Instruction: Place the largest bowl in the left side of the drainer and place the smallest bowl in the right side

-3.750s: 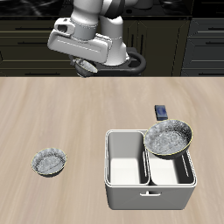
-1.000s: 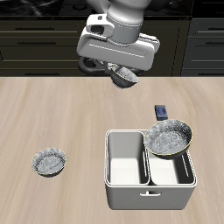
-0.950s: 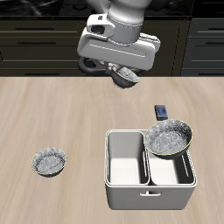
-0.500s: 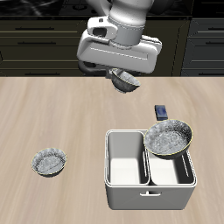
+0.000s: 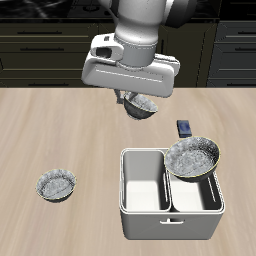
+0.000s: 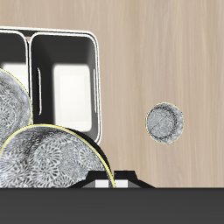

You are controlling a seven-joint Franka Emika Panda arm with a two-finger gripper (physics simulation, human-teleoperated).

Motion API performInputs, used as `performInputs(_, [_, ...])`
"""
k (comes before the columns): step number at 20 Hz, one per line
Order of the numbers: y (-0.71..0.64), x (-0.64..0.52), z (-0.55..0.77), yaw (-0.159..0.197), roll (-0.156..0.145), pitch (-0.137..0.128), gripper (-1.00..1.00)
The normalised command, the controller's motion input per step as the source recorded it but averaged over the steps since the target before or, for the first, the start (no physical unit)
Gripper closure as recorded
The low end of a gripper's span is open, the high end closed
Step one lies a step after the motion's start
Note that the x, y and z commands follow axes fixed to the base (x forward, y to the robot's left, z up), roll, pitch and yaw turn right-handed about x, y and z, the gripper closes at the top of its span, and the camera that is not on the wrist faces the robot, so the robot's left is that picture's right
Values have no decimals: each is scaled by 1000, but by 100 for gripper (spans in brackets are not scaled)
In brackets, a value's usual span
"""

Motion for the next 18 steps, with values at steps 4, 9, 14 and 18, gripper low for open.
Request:
performInputs(4, [99, 139, -55, 8, 139, -40, 100])
performInputs(9, [45, 106, -62, -51, 26, 16, 100])
performInputs(14, [21, 114, -35, 10, 13, -4, 100])
performInputs(18, [37, 147, -131, -21, 20, 24, 100])
